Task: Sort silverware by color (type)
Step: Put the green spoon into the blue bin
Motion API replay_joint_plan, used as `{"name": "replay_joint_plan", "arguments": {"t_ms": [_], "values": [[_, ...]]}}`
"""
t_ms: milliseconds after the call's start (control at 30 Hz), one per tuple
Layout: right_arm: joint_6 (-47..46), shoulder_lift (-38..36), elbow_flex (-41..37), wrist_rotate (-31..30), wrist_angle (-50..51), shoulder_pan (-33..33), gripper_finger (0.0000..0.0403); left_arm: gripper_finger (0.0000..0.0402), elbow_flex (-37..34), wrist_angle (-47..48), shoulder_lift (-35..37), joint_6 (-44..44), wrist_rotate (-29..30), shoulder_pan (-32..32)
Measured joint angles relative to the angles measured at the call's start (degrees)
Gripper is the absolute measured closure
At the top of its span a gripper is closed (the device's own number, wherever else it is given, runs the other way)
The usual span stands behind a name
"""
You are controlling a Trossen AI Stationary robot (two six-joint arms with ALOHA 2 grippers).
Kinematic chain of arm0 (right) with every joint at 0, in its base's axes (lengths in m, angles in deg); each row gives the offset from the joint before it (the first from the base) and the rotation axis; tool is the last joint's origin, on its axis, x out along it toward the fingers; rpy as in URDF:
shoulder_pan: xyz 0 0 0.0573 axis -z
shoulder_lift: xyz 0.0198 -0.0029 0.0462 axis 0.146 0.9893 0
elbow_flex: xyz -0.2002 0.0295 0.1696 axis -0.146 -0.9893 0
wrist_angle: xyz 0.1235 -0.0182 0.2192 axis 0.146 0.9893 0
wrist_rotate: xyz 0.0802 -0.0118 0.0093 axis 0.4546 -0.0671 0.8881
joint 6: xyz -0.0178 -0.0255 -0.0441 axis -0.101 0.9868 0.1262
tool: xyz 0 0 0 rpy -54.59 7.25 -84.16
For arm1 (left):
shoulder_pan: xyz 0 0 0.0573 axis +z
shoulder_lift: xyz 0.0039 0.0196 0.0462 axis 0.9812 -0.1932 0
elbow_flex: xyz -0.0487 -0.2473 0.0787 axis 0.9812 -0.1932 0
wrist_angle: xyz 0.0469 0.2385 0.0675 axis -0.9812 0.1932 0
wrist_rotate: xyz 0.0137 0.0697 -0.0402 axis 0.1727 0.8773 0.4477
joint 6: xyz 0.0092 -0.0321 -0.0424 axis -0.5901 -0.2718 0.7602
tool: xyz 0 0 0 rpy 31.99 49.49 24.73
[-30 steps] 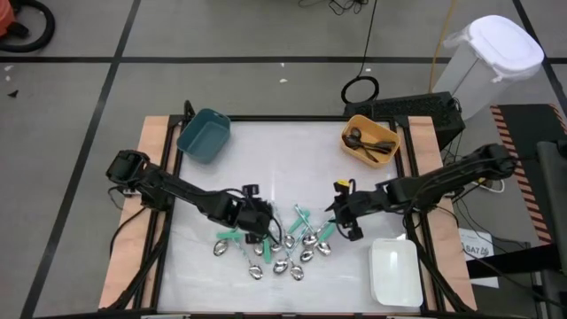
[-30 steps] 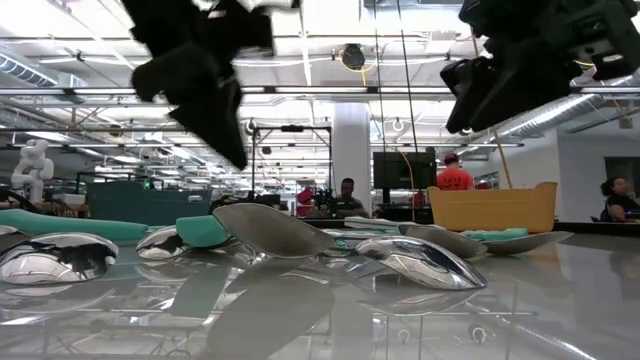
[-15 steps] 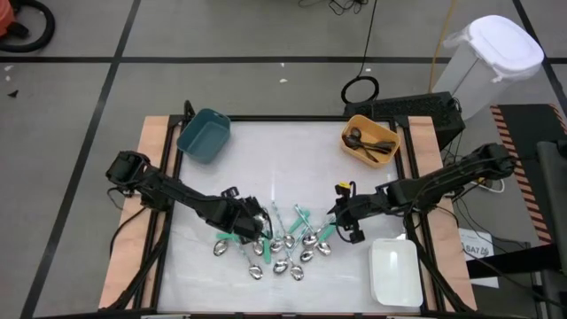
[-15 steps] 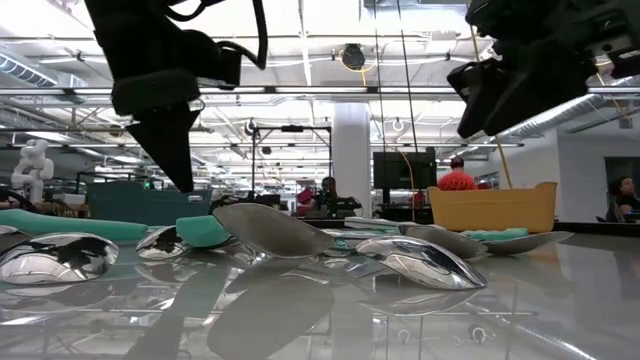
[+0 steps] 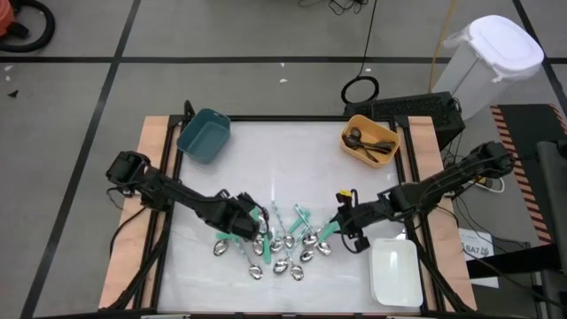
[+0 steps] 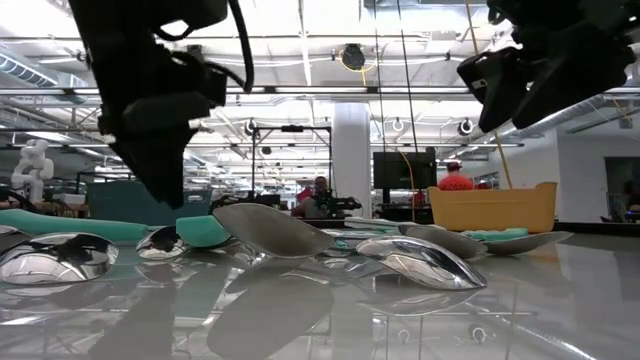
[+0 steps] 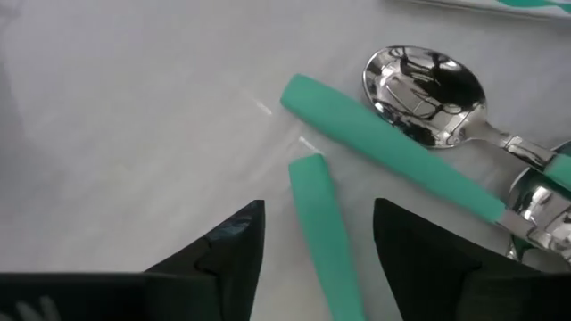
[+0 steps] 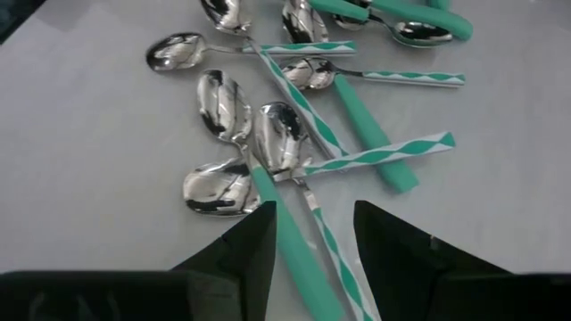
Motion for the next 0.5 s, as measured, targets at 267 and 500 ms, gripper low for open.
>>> {"name": "replay_joint_plan", "arguments": {"t_ms": [267, 500], "values": [[-0.35, 0.0, 0.0, -0.2, -0.04, -0.85, 0.0255, 0.0186, -5.84, -4.39, 0.0, 2.43, -0.43, -0.03], [0.17, 0.0, 0.0, -0.26, -0.1, -0.85, 0.0255, 0.0205, -6.14, -7.54, 0.0, -0.27, -1.51, -0.01]]}}
